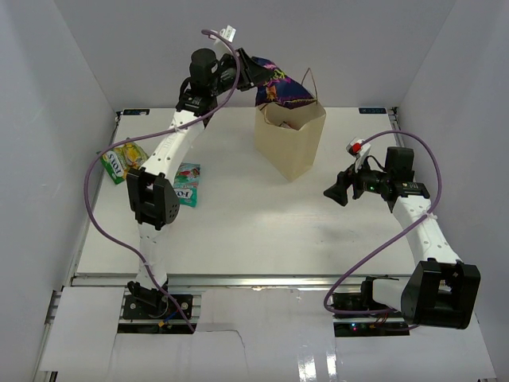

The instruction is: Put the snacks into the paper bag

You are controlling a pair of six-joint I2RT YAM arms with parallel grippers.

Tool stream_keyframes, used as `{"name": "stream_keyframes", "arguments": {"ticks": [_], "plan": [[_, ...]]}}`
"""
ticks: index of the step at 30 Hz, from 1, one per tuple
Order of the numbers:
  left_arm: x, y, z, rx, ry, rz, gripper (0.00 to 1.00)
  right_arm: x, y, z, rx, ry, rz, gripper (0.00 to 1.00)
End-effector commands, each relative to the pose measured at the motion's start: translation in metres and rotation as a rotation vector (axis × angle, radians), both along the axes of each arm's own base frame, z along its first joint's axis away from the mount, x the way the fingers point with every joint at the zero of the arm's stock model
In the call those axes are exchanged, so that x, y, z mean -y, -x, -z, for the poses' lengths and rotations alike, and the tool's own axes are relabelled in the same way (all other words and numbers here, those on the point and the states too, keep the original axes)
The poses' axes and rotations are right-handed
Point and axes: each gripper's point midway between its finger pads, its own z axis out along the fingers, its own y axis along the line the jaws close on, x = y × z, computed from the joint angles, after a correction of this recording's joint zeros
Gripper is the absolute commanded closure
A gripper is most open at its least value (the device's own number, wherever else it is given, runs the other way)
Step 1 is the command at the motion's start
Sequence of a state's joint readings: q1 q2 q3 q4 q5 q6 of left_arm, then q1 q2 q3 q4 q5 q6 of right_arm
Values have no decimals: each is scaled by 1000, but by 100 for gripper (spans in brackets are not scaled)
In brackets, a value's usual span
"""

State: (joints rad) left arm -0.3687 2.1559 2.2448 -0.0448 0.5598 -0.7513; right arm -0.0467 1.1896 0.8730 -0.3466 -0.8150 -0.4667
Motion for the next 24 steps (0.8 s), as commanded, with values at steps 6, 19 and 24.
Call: {"name": "stream_keyframes", "arguments": {"ticks": [6, 19, 24], "plan": [[8, 51, -96, 360, -57, -34, 100, -2, 0, -9, 26, -30, -10, 11], [39, 64, -76, 513, -259, -48, 100, -3, 0, -7, 21, -33, -10, 11], [38, 66, -72, 550, -313, -67, 100, -3, 0, -7, 20, -37, -11, 10]]}}
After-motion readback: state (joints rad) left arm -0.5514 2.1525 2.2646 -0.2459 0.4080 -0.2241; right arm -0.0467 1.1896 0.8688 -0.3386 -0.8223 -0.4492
